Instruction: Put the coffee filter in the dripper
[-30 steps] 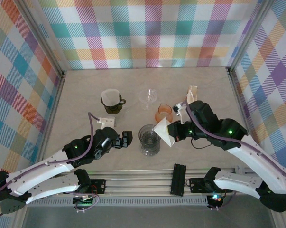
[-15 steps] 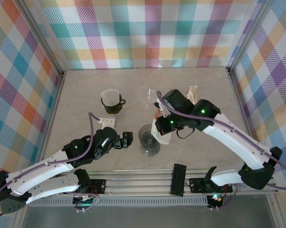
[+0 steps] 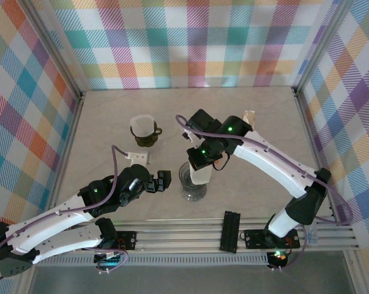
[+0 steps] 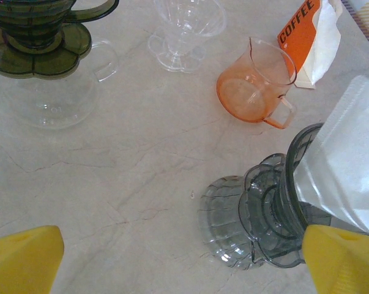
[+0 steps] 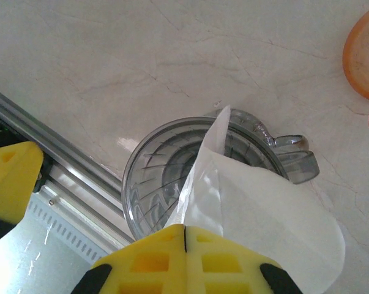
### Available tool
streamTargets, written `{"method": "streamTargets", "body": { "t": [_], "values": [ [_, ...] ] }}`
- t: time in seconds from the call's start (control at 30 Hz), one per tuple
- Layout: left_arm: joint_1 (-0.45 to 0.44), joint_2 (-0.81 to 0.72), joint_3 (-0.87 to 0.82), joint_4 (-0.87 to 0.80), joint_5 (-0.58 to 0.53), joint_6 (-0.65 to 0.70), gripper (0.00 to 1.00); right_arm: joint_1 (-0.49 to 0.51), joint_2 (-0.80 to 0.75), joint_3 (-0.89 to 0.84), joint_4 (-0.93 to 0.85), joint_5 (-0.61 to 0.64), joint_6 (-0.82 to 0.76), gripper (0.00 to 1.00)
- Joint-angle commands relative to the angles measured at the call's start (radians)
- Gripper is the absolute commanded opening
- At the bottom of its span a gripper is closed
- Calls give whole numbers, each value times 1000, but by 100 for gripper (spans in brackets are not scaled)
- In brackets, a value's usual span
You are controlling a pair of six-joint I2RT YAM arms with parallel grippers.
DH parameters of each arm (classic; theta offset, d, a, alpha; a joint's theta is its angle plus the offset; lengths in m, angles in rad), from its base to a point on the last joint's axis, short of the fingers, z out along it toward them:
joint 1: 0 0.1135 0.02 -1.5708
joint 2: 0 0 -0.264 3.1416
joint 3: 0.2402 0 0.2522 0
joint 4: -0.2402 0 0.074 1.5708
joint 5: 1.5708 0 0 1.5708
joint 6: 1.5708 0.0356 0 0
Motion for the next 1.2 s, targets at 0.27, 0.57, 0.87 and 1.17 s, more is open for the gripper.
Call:
{"method": "streamTargets", "body": {
  "t": [0.27, 0.57, 0.87, 1.17],
  "values": [
    [2, -20, -33, 14, 22, 8, 100, 7, 63, -5, 25, -12, -26, 2],
    [2, -26, -36, 21, 30, -2, 100, 8, 50, -73, 105, -6, -2, 30],
    [2, -19, 8, 15, 61, -6, 100, 9, -154, -211, 278, 97, 91, 70],
    [63, 100, 62, 119, 293, -2, 82, 9, -417, -485, 485, 246, 205, 75]
  ]
}}
